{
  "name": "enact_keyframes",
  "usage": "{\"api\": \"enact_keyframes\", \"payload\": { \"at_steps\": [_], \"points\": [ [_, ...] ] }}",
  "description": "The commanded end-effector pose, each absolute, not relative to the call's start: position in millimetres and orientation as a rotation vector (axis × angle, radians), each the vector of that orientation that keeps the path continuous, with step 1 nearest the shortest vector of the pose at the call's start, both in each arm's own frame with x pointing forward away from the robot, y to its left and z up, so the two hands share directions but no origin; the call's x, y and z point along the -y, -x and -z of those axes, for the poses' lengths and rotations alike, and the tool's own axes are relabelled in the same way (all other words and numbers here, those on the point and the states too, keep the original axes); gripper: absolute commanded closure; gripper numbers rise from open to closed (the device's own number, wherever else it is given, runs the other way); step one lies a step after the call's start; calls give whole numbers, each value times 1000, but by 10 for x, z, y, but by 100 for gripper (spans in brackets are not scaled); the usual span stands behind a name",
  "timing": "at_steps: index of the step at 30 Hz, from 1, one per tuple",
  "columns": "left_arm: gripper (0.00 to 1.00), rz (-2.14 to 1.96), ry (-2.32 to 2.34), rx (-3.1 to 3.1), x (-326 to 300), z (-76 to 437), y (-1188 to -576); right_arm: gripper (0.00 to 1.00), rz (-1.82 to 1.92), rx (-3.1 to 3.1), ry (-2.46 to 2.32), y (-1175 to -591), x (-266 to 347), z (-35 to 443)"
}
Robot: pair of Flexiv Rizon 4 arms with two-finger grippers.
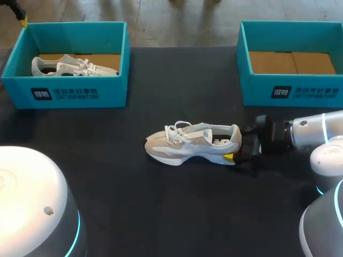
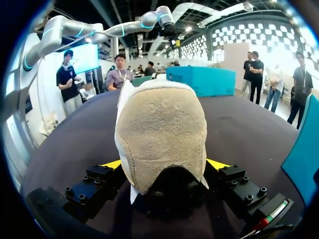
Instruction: Take the shoe out of the shoebox, open the shoe tongue, remove and reinsert the insole, then place the shoe into the shoebox
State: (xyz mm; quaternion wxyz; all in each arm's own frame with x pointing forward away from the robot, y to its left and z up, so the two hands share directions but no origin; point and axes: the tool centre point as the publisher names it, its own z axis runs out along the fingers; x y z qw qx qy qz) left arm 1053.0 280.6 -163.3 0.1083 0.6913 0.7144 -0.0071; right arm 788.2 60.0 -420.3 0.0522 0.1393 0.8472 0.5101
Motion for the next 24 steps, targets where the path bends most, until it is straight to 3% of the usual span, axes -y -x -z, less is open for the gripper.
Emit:
{"api": "enact_keyframes", "payload": {
  "at_steps": [1, 12, 14, 16, 24],
  "points": [
    [0, 17, -2034, -2100, -2808, 1633, -10519, 0, -1567, -2574, -413, -7918, -620, 4241],
    [0, 17, -2034, -2100, -2808, 1633, -10519, 0, -1588, -2567, -403, -7931, -631, 4255],
    [0, 17, -2034, -2100, -2808, 1633, -10519, 63, -1590, -2565, -401, -7933, -629, 4253],
    [0, 17, -2034, -2100, -2808, 1633, -10519, 100, -1593, -2561, -399, -7934, -629, 4252],
    [0, 17, -2034, -2100, -2808, 1633, -10519, 100, -1605, -2548, -384, -7932, -614, 4242]
  ]
}}
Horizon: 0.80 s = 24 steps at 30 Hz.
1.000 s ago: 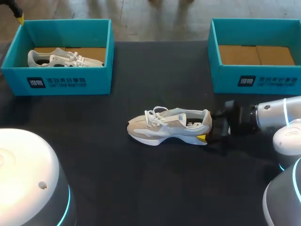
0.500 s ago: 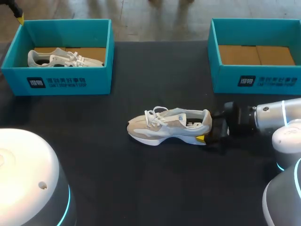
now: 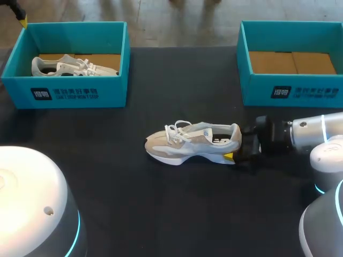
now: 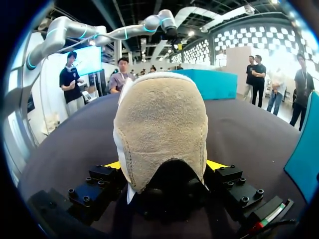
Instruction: Take the shoe out of the shoebox, open the shoe tongue, remove and reinsert the insole, then place the shoe into the shoebox
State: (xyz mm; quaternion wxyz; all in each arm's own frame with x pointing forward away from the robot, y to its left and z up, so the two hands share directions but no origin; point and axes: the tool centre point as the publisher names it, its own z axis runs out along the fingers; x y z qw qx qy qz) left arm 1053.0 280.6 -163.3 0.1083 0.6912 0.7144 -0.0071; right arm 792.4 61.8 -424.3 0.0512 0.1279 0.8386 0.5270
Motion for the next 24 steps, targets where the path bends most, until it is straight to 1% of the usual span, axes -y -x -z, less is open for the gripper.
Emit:
{"api": "enact_keyframes", "payload": {
  "at_steps": [1, 19, 24],
  "points": [
    [0, 17, -2034, -2100, -2808, 1633, -10519, 100, -1605, -2547, -381, -7931, -613, 4240],
    [0, 17, -2034, -2100, -2808, 1633, -10519, 100, -1610, -2536, -390, -7924, -606, 4223],
    [0, 126, -1971, -2165, -2571, 1553, -10329, 100, -1610, -2536, -390, -7924, -606, 4223]
  ]
}}
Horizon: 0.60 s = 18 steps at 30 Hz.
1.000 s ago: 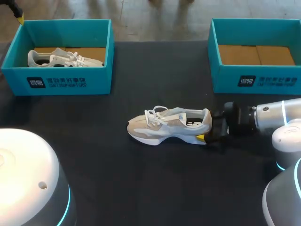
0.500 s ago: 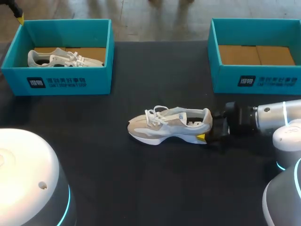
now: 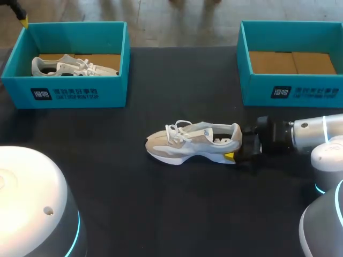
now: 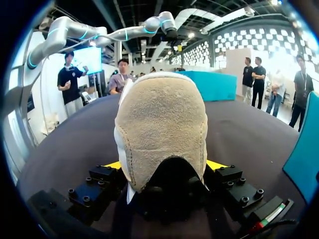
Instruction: Take the shoe out of the shoebox, open the shoe tongue, remove and reinsert the insole, then place the shoe into the shoebox
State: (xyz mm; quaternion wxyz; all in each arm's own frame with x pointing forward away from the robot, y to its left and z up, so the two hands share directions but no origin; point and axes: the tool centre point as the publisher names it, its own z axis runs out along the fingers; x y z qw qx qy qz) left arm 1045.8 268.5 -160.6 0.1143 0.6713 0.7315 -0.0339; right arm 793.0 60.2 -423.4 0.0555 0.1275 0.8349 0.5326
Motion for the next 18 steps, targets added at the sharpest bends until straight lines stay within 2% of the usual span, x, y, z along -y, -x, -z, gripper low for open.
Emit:
{"api": "enact_keyframes", "payload": {
  "at_steps": [1, 11, 18],
  "points": [
    [0, 123, -1977, -2170, -2519, 1541, -10295, 100, -1610, -2536, -390, -7924, -606, 4223],
    [0, 82, -1891, -2369, -1892, 1486, -10000, 100, -1610, -2536, -390, -7924, -606, 4223],
    [0, 72, -1405, -2800, -1657, 1582, -9906, 100, -1610, -2536, -390, -7924, -606, 4223]
  ]
}}
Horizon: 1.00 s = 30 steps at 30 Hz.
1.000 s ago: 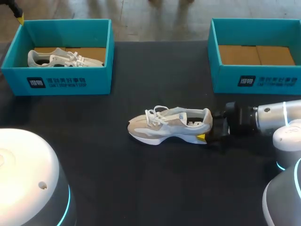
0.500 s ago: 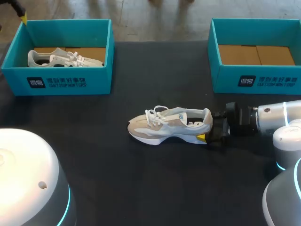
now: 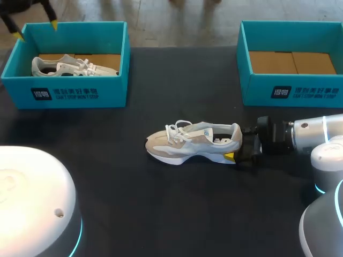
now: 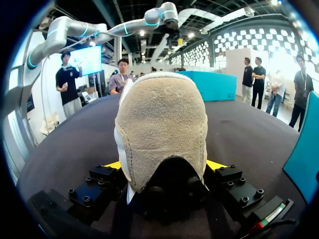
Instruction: Take the shoe out of the shoebox, open the shoe tongue, remove and reinsert the insole, then place the shoe into the shoebox
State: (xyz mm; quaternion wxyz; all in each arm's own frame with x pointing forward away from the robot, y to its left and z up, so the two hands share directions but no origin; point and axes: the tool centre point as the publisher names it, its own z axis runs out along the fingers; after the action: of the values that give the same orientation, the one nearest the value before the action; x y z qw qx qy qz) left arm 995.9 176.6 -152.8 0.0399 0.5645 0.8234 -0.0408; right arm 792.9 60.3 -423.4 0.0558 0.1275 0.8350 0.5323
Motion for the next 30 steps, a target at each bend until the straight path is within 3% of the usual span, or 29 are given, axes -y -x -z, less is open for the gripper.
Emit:
{"api": "enact_keyframes", "payload": {
  "at_steps": [1, 14, 30],
  "points": [
    [0, 56, -1292, -2855, -1653, 1597, -9907, 100, -1610, -2536, -390, -7924, -606, 4223],
    [0, 468, -703, -3022, -1261, 1620, -9603, 100, -1610, -2536, -390, -7924, -606, 4223],
    [0, 485, -686, -3048, -1094, 1639, -9538, 100, -1610, -2536, -390, -7924, -606, 4223]
  ]
}}
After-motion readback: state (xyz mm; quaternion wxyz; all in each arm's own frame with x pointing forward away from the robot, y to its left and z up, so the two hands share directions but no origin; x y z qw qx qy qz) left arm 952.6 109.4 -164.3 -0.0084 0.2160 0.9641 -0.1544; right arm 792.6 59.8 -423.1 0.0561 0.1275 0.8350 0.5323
